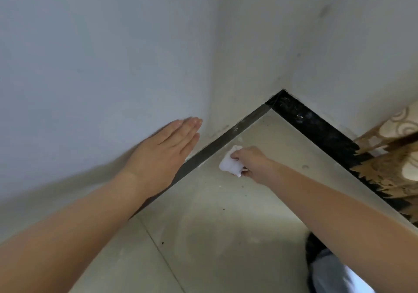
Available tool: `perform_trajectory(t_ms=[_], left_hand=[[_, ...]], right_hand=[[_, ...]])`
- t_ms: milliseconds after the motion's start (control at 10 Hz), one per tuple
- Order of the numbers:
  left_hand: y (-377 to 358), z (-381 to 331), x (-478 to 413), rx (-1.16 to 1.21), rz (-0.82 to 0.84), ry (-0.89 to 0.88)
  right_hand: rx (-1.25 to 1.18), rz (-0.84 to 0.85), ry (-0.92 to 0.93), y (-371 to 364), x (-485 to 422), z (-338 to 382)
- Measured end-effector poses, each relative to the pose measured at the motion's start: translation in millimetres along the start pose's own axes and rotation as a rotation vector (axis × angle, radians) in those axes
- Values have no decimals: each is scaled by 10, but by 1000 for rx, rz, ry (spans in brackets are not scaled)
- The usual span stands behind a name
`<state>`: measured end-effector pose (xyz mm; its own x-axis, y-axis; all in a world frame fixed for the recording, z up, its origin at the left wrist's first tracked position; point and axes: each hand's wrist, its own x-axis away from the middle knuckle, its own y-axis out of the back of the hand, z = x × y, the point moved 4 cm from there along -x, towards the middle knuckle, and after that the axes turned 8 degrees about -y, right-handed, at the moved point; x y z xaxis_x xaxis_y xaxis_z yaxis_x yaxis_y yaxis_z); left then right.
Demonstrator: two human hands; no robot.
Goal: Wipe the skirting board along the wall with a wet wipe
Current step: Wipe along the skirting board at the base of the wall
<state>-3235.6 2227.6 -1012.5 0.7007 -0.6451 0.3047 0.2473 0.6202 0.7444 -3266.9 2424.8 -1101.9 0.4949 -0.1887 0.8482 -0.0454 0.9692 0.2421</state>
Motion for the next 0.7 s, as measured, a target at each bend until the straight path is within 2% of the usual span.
perform_trajectory(t_ms=[100,200,300,400,500,600,700], left_hand=[[192,-57,-351,-42,-136,41],[260,-90,-684,-91,-168,145],[212,-72,-873,-123,-96,180],[109,-39,-889,-283,-23,181],[37,-68,-878,-369,35,169],[63,-71,-899,-377,-5,204],[127,-4,-935,-268,-44,243]], right_hand=[[37,42,27,23,-270,47],[-26,143,-4,11,-530,-5],[-205,307,-71,-137,-789,60],[37,341,-80,-208,-969,412],[-396,423,-140,35,-1238,523],[-422,394,-3,443,-1369,654],[-509,212,115,901,-1561,738]])
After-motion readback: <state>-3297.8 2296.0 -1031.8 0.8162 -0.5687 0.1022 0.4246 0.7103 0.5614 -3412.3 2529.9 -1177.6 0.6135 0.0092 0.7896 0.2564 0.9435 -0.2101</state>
